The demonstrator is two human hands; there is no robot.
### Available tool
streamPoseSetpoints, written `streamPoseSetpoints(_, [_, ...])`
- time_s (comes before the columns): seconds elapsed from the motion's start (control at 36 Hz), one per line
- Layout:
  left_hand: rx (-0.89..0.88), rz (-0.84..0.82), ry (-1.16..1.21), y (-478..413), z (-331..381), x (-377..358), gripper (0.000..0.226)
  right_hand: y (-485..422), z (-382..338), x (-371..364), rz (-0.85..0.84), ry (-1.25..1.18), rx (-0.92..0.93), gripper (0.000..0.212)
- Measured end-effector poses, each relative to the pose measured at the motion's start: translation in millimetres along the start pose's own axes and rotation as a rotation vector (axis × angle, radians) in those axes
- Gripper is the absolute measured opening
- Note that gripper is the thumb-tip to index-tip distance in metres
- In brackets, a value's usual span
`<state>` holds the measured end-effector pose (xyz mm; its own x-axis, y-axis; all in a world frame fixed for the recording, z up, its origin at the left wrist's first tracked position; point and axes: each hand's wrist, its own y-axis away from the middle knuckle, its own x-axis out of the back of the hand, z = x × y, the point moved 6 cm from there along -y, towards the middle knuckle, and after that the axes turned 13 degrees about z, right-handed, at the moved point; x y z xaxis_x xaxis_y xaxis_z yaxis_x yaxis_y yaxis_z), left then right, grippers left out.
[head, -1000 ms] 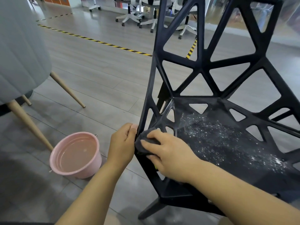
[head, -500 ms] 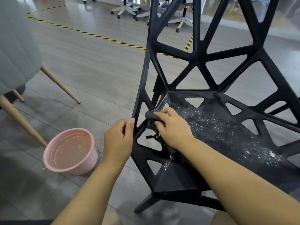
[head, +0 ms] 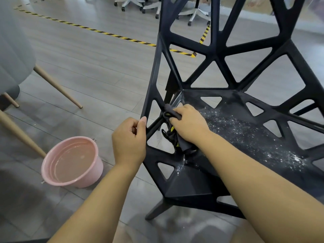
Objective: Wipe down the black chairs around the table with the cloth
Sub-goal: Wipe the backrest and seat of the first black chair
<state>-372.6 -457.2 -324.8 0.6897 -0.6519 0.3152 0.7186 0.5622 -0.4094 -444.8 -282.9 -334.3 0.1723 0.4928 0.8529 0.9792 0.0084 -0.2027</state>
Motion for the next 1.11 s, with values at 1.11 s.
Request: streamPoseSetpoints(1.11, [0.041, -0.207, 0.07, -18, -14, -9, 0.014, 115, -31, 28, 0.001, 0.023, 0.431, 0.034])
